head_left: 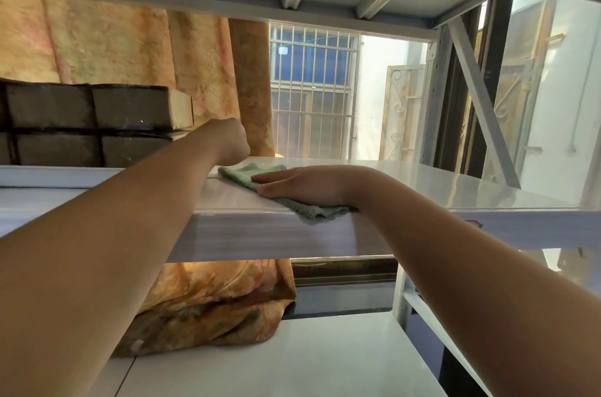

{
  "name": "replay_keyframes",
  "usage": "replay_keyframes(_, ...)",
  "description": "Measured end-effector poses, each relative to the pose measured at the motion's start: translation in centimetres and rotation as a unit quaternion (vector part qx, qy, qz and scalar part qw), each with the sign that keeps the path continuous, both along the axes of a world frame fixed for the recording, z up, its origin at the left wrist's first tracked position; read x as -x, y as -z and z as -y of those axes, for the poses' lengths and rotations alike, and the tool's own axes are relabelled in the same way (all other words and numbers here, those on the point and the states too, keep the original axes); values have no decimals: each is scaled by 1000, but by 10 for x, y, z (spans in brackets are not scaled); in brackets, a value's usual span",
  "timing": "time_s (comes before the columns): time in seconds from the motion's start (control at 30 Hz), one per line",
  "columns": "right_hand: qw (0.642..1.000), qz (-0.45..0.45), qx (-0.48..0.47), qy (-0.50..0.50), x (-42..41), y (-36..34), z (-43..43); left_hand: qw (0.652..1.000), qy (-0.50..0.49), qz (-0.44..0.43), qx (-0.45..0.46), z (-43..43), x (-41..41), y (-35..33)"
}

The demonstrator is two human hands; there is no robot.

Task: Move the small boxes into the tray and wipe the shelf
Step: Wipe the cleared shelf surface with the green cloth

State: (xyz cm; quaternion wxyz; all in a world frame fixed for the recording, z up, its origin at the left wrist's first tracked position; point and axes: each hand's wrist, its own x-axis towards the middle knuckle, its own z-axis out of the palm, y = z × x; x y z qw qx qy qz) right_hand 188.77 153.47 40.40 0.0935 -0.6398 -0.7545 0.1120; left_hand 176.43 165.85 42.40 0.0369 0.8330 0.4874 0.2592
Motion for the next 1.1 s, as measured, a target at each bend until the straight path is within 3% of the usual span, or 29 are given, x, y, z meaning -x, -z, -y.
replay_keyframes(0.3, 999, 17, -24, -13, 1, 1, 3, 999, -41, 28, 8, -9, 3, -2)
replay_keyframes(0.5, 987, -17, -159, -22, 3, 4, 3, 999, -50, 13, 10, -7, 1, -2)
replay_keyframes(0.8, 990, -44, -72, -110, 10, -3, -1, 986, -107, -124, -6, -11, 11, 4)
replay_keyframes(1.1, 987, 36, -27, -153, 31, -5, -26, 977, -135, -162, -20, -12, 13, 0)
